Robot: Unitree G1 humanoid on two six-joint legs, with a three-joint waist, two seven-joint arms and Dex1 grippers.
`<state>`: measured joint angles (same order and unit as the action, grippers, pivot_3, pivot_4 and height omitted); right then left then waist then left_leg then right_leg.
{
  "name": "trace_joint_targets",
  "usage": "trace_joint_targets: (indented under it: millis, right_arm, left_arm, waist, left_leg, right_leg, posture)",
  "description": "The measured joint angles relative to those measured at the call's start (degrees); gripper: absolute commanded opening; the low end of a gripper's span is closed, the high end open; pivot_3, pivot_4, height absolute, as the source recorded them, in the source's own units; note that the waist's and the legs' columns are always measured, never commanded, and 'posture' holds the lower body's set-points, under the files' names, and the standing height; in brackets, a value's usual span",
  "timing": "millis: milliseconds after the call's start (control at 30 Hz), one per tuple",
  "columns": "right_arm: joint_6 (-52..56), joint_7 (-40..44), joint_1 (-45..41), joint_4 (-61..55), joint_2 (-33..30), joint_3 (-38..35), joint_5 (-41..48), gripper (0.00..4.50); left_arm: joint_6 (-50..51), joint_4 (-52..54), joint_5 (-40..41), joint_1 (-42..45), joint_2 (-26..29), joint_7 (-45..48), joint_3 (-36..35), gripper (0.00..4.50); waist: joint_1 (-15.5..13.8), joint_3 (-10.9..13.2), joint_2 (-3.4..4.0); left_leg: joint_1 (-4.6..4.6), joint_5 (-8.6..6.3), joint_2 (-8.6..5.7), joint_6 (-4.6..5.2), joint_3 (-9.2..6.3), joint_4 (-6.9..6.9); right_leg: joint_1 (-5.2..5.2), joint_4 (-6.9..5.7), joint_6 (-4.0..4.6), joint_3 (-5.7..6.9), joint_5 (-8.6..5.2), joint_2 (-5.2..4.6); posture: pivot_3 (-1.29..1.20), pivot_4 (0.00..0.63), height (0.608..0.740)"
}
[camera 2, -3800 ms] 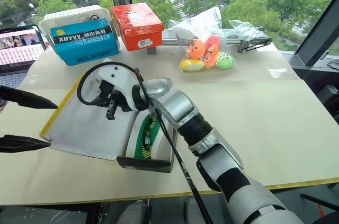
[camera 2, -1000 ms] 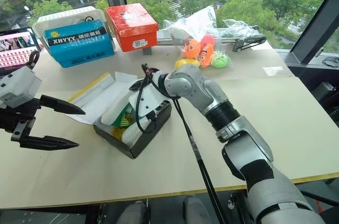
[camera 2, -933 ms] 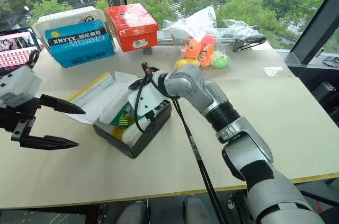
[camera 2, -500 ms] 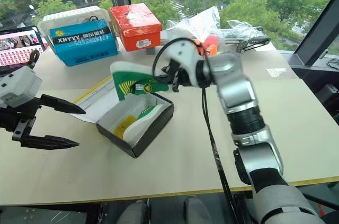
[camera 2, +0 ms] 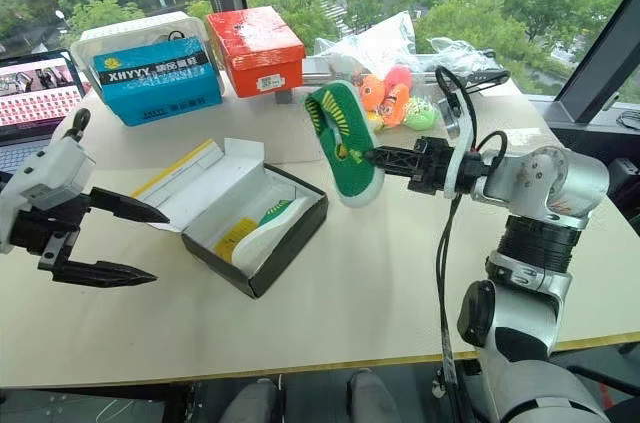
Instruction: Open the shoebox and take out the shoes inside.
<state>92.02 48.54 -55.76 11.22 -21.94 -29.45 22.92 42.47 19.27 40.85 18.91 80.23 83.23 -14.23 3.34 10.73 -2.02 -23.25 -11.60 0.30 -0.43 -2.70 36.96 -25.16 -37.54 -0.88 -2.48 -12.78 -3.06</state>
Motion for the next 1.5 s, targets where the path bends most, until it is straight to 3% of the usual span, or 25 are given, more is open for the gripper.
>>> trace_joint_targets:
  millis: [200, 267, 333, 567, 700, 900, 967, 1167, 1300, 1500]
  right_arm:
    - [-6.9, -8.8, 0.5, 12.7, 1.6, 0.1, -1.8, 0.59]
    - [-10.1, -10.8, 0.7, 16.0, 1.3, 1.9, -2.8, 1.57]
    - [-13.8, -12.5, 0.7, 19.2, 0.6, 3.5, -3.8, 2.07]
    - [-26.7, -17.3, -2.2, 27.3, -5.7, 7.8, -7.4, 4.47]
    - [-38.5, -14.8, -3.9, 23.7, -10.3, 19.1, -13.3, 4.47]
    - [-59.9, 10.8, -4.3, -5.1, -11.3, 41.8, -14.4, 4.47]
    - [-66.6, 16.5, -5.2, -8.5, -9.6, 47.4, -15.1, 4.47]
    - [-79.4, 26.2, -10.7, -2.5, 1.3, 57.0, -17.0, 4.47]
    - [-84.4, 28.5, -14.2, 6.4, 9.8, 58.4, -17.2, 4.47]
    - [-86.7, 34.6, -15.5, 17.2, 15.8, 60.0, -17.5, 4.47]
  left_arm:
    - [0.1, 0.1, 0.0, 0.1, 0.0, 0.0, 0.1, 4.50]
    - [0.2, 0.3, 0.0, -0.7, 0.0, 0.0, -0.3, 4.50]
    - [0.3, 0.7, 0.0, -1.4, 0.0, 0.0, -0.5, 4.50]
    - [1.6, 1.8, -0.6, -5.7, 0.0, -0.9, -4.4, 4.50]
    - [2.5, 3.3, -0.5, -7.6, 0.0, -1.0, -7.2, 4.50]
    - [2.7, 3.7, -0.4, -8.0, 0.0, -1.3, -7.6, 4.50]
    - [2.6, 3.4, -0.4, -7.5, 0.0, -1.4, -7.3, 4.50]
    - [1.8, 3.0, -0.5, -6.2, 0.0, -2.0, -6.6, 4.50]
    - [2.3, 4.3, -0.5, -7.7, -0.4, -2.9, -7.4, 4.50]
    - [6.2, 7.7, -0.5, -14.0, -1.9, -3.7, -14.6, 4.50]
  waist:
    - [0.5, 0.0, 0.00]
    - [0.6, 0.0, 0.00]
    - [0.6, 0.0, 0.01]
    - [0.9, 0.0, 0.06]
    - [1.1, 0.1, 0.09]
    - [2.2, 0.1, 0.21]
    - [2.1, 0.1, 0.21]
    - [1.4, 0.1, 0.21]
    - [1.4, 0.1, 0.22]
    - [0.6, 0.1, 0.22]
  left_leg:
    - [-0.03, 0.00, -0.03, 0.00, 0.00, 0.00]
    - [-0.04, 0.00, -0.03, 0.00, 0.00, 0.00]
    - [-0.04, 0.00, -0.03, 0.00, 0.00, -0.01]
    - [0.00, 0.00, -0.04, 0.00, 0.06, -0.01]
    - [0.02, 0.00, -0.02, 0.01, 0.07, -0.04]
    - [0.04, -0.05, 0.28, 0.06, 0.07, -0.03]
    - [0.03, -0.06, 0.40, 0.04, 0.06, 0.03]
    - [0.07, -0.06, 0.50, 0.03, 0.08, 0.11]
    - [0.07, -0.08, 0.55, 0.00, -0.01, 0.04]
    - [0.06, -0.10, 0.55, -0.04, -0.04, 0.05]
  right_leg:
    - [0.00, 0.04, -0.01, -0.01, 0.00, -0.02]
    - [0.00, 0.04, -0.01, -0.01, 0.00, -0.03]
    - [0.00, 0.04, -0.01, -0.01, 0.00, -0.03]
    - [0.00, 0.05, -0.03, -0.07, -0.01, -0.03]
    - [-0.01, 0.07, -0.06, -0.08, -0.03, -0.01]
    - [-0.02, 0.03, -0.48, -0.10, -0.28, 0.26]
    - [-0.01, 0.05, -0.46, -0.10, -0.27, 0.38]
    - [-0.03, 0.00, -0.13, -0.11, -0.08, 0.49]
    - [-0.06, -0.03, 0.15, -0.05, 0.06, 0.55]
    - [-0.07, -0.02, 0.19, -0.02, 0.05, 0.55]
  posture:
    - [0.00, 0.150, 0.740]
    - [0.00, 0.150, 0.740]
    - [0.00, 0.150, 0.740]
    - [0.00, 0.150, 0.740]
    - [0.00, 0.150, 0.740]
    - [0.00, 0.150, 0.740]
    - [0.00, 0.150, 0.740]
    - [0.00, 0.150, 0.740]
    - [0.00, 0.150, 0.740]
    - [0.00, 0.150, 0.740]
